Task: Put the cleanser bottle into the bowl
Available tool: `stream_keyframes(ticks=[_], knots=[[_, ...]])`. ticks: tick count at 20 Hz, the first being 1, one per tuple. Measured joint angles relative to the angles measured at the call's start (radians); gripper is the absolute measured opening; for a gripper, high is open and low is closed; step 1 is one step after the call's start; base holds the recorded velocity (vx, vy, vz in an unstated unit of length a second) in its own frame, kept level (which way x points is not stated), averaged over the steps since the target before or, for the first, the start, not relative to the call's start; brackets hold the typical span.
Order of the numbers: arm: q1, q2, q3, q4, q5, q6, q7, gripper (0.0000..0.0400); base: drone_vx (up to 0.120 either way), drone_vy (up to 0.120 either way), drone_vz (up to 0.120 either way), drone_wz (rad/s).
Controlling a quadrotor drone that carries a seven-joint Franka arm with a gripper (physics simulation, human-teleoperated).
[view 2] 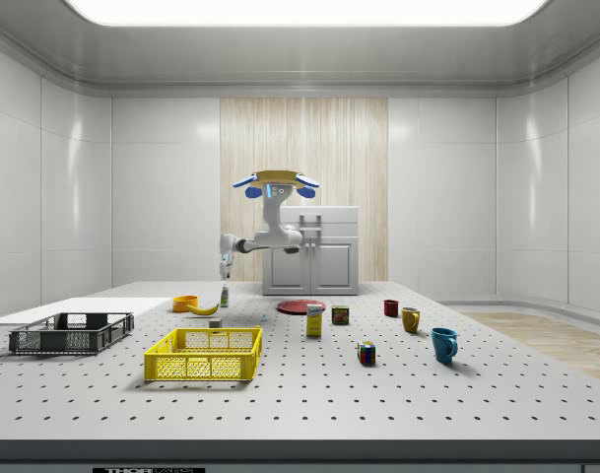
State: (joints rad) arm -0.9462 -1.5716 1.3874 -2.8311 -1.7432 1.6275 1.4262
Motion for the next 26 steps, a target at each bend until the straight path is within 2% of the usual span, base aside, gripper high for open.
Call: stream_keyframes(ticks=[5,10,18,26], knots=[[0.045,-0.008,0.001,0.024,0.005,0.012,-0.070,0.0400,0.000,0.000,0.000,0.000],[0.058,-0.014,-0.038,0.046,-0.028,0.034,-0.101,0.0400,0.000,0.000,0.000,0.000],[0.055,-0.018,-0.093,0.067,-0.076,0.062,-0.114,0.0400,0.000,0.000,0.000,0.000],[0.032,-0.018,-0.125,0.064,-0.107,0.072,-0.086,0.0400,0.000,0.000,0.000,0.000]])
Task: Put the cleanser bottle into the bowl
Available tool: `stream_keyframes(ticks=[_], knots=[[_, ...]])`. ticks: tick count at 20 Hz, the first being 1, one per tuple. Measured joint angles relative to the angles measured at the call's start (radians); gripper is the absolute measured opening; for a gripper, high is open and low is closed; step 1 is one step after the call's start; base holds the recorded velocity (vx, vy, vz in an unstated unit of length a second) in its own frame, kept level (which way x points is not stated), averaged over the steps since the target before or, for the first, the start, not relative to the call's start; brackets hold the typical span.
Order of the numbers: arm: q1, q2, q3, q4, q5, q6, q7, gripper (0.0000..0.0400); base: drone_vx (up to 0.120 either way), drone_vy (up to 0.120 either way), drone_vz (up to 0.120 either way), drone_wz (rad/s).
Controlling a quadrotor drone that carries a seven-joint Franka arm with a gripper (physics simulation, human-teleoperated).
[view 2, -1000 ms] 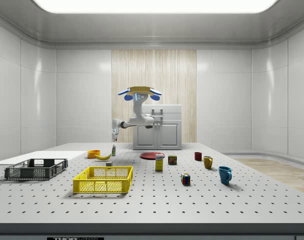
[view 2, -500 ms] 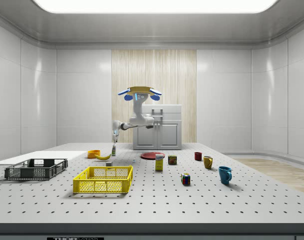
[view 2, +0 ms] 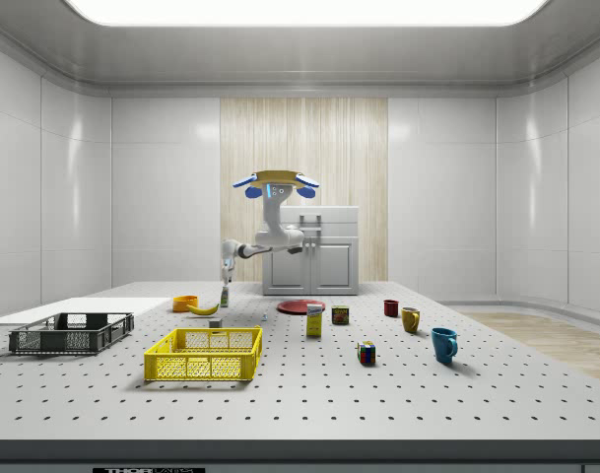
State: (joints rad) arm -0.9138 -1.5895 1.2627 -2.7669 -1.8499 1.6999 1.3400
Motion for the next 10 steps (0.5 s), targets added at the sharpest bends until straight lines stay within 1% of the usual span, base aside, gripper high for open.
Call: stream_keyframes(ticks=[4,10], knots=[[-0.009,0.001,-0.025,0.007,-0.023,0.010,0.005,0.0400,0.000,0.000,0.000,0.000],[-0.048,0.009,-0.030,0.036,-0.027,0.013,0.018,0.0400,0.000,0.000,0.000,0.000]])
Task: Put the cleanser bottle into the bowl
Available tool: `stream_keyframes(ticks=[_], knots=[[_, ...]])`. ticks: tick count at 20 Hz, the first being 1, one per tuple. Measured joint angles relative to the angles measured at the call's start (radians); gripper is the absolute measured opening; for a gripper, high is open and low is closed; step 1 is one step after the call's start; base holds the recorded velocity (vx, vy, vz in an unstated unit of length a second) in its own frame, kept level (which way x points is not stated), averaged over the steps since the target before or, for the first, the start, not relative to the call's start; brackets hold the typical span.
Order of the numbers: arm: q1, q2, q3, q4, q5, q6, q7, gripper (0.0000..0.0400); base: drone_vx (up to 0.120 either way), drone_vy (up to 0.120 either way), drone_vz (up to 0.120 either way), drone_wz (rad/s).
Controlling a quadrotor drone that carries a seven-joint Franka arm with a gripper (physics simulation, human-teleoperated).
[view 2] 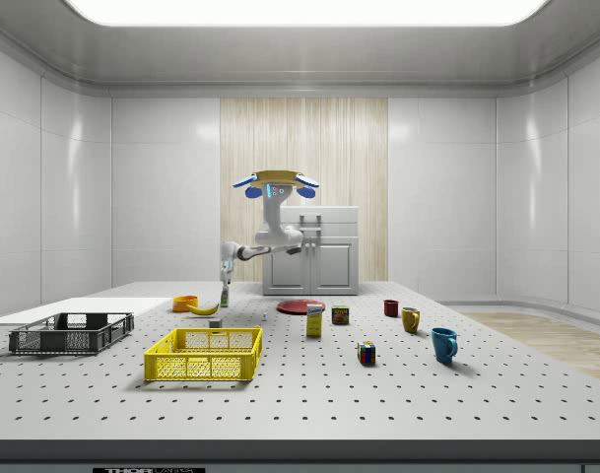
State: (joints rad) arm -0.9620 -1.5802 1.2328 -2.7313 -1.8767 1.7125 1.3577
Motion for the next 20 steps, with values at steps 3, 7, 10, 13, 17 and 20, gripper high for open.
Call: stream_keyframes(ticks=[3,7,10,13,17,20], knots=[[-0.012,0.002,-0.011,0.010,-0.009,0.005,0.003,0.0400,0.000,0.000,0.000,0.000],[-0.017,0.003,-0.018,0.020,-0.015,0.010,0.001,0.0400,0.000,0.000,0.000,0.000],[-0.019,0.003,-0.021,0.024,-0.017,0.013,-0.001,0.0400,0.000,0.000,0.000,0.000],[-0.021,0.003,-0.028,0.028,-0.023,0.017,-0.002,0.0400,0.000,0.000,0.000,0.000],[-0.019,0.003,-0.031,0.032,-0.025,0.020,-0.008,0.0400,0.000,0.000,0.000,0.000],[-0.018,0.002,-0.032,0.034,-0.025,0.021,-0.011,0.0340,0.000,0.000,0.000,0.000]])
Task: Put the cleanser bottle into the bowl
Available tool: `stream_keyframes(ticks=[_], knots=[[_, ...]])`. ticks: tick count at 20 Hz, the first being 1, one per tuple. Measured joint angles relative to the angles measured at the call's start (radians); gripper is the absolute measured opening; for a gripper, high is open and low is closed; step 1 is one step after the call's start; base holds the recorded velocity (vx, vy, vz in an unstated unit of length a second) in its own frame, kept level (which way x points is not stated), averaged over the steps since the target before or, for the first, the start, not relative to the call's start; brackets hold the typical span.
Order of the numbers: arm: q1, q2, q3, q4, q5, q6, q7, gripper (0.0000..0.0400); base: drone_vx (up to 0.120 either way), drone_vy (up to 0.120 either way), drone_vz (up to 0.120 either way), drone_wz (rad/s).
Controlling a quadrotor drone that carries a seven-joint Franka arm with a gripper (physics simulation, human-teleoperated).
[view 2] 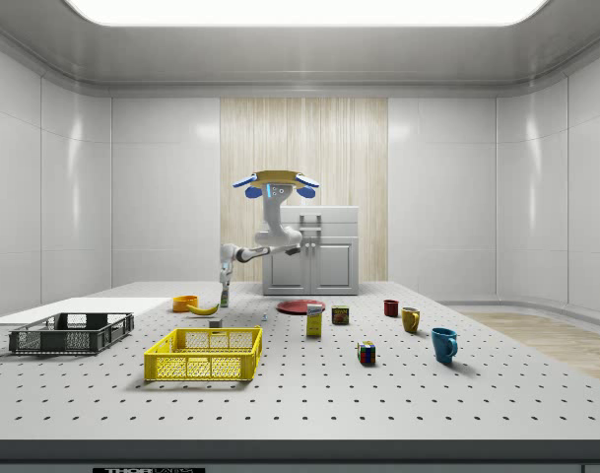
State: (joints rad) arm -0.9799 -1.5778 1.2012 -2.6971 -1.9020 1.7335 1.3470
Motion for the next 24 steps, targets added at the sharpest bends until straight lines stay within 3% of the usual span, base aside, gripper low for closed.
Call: stream_keyframes(ticks=[3,7,16,24], knots=[[0.000,0.000,0.000,0.001,0.000,0.001,-0.001,0.0226,0.000,0.000,0.000,0.000],[0.001,-0.001,-0.001,0.001,0.000,0.001,-0.002,0.0162,0.000,0.000,0.000,0.000],[0.003,-0.003,0.008,-0.001,0.010,0.000,0.006,0.0129,0.000,0.000,0.000,0.000],[0.026,-0.011,0.101,-0.033,0.094,-0.039,-0.004,0.0125,0.000,0.000,0.015,0.000]])
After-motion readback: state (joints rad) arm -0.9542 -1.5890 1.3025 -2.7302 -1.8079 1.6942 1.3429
